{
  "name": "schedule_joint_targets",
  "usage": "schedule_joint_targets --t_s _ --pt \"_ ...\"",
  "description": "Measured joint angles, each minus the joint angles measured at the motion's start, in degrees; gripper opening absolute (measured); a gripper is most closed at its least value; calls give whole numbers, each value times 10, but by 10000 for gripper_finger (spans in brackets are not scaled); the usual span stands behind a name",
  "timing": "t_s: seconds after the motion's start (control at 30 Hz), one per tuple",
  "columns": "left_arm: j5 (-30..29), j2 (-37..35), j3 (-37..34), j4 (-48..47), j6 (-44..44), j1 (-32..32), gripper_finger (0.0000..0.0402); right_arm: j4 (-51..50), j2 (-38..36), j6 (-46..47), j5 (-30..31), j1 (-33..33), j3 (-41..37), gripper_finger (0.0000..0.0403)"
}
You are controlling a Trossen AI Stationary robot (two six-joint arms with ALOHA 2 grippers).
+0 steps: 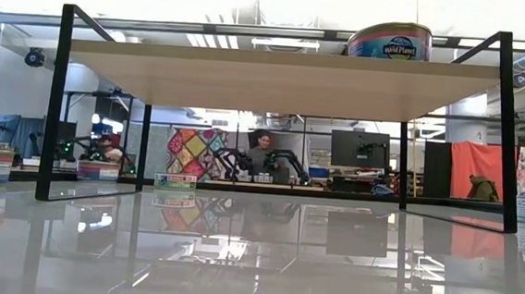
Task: Stack canned seafood by type on shelf
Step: Stack the blue and pink tuna can on top of the other blue and pink tuna can on the shelf
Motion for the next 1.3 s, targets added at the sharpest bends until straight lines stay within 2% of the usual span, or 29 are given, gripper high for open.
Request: schedule_joint_targets --t_s 0.13,0.23,0.33,0.47,0.6,0.8,0.87,0.97,1.1,1.2,1.3 --pt "2 0 0 -18 -22 9 91 12 0 -22 -17 -2 -47 9" --pt "2 -1 0 -72 -34 13 108 73 -3 -67 -17 -11 -82 9" --pt "10 -3 9 -124 -95 24 131 145 -3 -113 -12 -25 -110 9" --pt "10 0 29 -206 -145 46 164 169 -3 -162 69 -57 -114 9" --pt "14 1 52 -237 -133 68 185 155 -3 -215 161 -74 -87 9" --pt "40 2 79 -257 -70 90 189 150 -4 -226 190 -70 -74 11" --pt "41 6 79 -258 -59 94 189 200 -3 -256 215 -64 -62 16" --pt "40 20 85 -254 -31 97 187 279 -5 -325 312 -45 -42 23" --pt "41 45 110 -239 -6 97 174 270 -5 -331 428 -29 -23 32" --pt "41 64 140 -265 -3 98 164 250 -5 -316 434 -26 -11 36" --pt "41 82 174 -296 -2 98 158 253 -5 -305 405 -21 -11 39"
